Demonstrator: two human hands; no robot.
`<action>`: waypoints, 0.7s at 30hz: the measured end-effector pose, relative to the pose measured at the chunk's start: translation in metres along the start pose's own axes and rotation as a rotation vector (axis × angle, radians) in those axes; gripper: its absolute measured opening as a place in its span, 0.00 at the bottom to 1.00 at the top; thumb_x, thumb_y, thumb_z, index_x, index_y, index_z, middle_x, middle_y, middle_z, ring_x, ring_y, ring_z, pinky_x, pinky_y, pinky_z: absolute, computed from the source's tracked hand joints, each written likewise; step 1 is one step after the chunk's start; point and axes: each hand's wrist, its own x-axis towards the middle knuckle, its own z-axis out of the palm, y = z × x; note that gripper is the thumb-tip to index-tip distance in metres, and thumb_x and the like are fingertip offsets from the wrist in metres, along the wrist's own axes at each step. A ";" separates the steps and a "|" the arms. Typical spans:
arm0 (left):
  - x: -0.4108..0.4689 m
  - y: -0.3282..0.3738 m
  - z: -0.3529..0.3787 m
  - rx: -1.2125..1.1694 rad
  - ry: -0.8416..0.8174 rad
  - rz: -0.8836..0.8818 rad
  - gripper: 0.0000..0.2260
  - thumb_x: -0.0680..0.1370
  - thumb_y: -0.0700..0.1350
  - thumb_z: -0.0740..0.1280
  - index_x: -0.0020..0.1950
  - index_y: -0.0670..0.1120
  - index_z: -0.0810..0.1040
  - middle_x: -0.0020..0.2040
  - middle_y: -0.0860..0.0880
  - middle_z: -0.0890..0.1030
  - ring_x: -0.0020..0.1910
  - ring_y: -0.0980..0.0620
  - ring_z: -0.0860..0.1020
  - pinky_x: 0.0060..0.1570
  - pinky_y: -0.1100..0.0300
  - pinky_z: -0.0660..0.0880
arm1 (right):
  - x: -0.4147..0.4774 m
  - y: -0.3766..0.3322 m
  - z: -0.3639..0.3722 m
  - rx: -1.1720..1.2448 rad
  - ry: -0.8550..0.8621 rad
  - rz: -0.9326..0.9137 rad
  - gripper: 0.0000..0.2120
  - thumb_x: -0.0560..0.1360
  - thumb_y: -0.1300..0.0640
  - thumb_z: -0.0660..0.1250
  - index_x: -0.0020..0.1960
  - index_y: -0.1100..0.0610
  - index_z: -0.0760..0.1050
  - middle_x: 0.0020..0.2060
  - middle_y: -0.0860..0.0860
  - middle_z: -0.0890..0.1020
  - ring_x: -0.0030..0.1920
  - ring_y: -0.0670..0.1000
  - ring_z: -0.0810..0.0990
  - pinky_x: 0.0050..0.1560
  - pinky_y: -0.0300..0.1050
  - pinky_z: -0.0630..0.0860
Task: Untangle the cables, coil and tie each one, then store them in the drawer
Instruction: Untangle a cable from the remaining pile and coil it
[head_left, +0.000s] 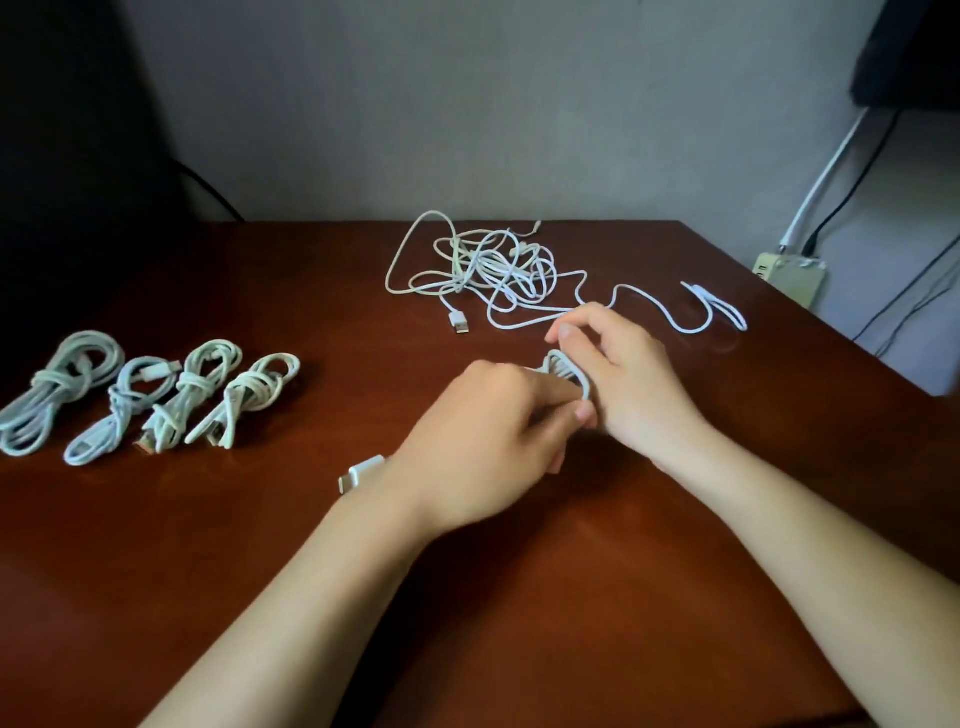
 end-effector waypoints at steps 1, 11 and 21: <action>0.000 0.000 0.003 0.072 0.019 0.012 0.15 0.80 0.50 0.58 0.40 0.47 0.81 0.29 0.54 0.78 0.33 0.58 0.73 0.39 0.63 0.69 | 0.001 0.001 -0.001 0.013 0.016 0.014 0.09 0.80 0.54 0.60 0.42 0.49 0.75 0.26 0.39 0.77 0.27 0.41 0.72 0.32 0.38 0.67; 0.003 -0.007 0.006 -0.076 0.064 -0.033 0.09 0.81 0.45 0.62 0.44 0.50 0.81 0.30 0.56 0.79 0.26 0.61 0.72 0.34 0.68 0.68 | 0.001 -0.016 -0.007 0.724 0.001 0.332 0.14 0.83 0.54 0.57 0.40 0.58 0.70 0.21 0.49 0.69 0.17 0.43 0.60 0.18 0.32 0.54; 0.003 -0.022 -0.015 -0.899 0.047 -0.376 0.15 0.71 0.51 0.65 0.26 0.48 0.73 0.21 0.51 0.64 0.18 0.57 0.60 0.21 0.68 0.58 | -0.004 -0.033 -0.023 0.979 -0.116 0.262 0.16 0.81 0.51 0.58 0.38 0.59 0.67 0.21 0.52 0.67 0.16 0.43 0.58 0.18 0.32 0.51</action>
